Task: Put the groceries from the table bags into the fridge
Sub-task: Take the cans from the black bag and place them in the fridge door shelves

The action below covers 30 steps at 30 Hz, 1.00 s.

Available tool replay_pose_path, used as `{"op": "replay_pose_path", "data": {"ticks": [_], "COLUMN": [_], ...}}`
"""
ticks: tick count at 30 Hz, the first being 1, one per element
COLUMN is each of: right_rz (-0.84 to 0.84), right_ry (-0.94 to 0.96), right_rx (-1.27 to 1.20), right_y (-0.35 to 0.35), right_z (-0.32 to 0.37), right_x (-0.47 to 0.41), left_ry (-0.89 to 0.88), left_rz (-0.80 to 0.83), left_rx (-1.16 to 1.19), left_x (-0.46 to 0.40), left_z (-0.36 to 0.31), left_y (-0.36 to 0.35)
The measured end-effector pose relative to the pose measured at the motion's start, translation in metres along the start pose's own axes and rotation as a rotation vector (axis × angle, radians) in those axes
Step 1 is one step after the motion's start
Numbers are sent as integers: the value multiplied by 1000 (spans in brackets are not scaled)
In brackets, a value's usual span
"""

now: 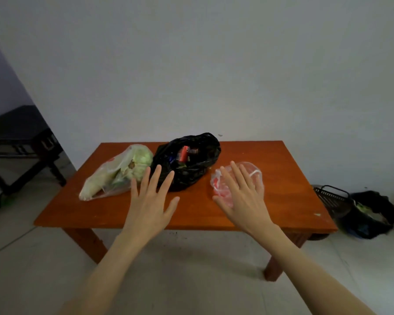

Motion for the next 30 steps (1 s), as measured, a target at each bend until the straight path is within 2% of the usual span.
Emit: {"op": "replay_pose_path", "data": {"ticks": [7,14,22,30], "right_rz": [76,93,99,40], "right_ry": [7,-8,-57,156], "right_rx": [-62,-76,-80,18], "right_y": [-73,-134,-222,-285], "right_z": [-17,-36,-43,-48], "right_x": [-69,-133,-238,-299], "left_ry": [37,35,-121,-170], "left_rz": [109,154,236,359], "left_rx": [7,109,125,156], "left_x": [-54,-120,-212,-264], "left_z": [28,56,85,97], "left_y": [-68,-130,-223,-295]}}
Point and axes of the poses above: each hand's wrist, its own x-axis away from the middle knuckle, its own y-axis out of the back of the hand, z = x × y, the point moved 7 cm from there along -x, towards the middle knuckle, and after that the axes turned 12 degrees about -z, right-handed, at the moved point
